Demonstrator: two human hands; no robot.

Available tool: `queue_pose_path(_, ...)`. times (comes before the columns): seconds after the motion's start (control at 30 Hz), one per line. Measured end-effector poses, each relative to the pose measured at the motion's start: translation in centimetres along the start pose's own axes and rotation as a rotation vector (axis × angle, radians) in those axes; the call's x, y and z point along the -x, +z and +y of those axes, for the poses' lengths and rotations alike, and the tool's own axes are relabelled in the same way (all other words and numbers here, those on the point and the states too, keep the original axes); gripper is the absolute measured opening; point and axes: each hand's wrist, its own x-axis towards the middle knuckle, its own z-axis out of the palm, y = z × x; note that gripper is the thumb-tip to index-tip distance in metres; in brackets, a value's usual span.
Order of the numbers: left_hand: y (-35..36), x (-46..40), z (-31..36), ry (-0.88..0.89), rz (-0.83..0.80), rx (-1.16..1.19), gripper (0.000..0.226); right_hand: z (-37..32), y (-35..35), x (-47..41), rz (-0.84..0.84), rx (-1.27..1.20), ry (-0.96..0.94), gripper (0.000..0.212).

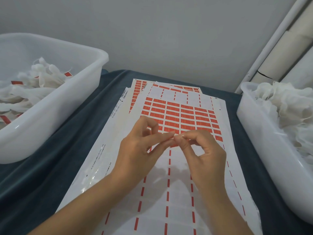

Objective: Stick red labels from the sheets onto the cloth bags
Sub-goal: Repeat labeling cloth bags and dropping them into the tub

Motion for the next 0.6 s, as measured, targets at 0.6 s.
queue_pose_path(0.6, -1.1, -1.0, 1.4, -0.728, -0.081, 0.91, 0.019, -1.2, 0.0, -0.2, -0.195, -0.658, 0.41, 0.022)
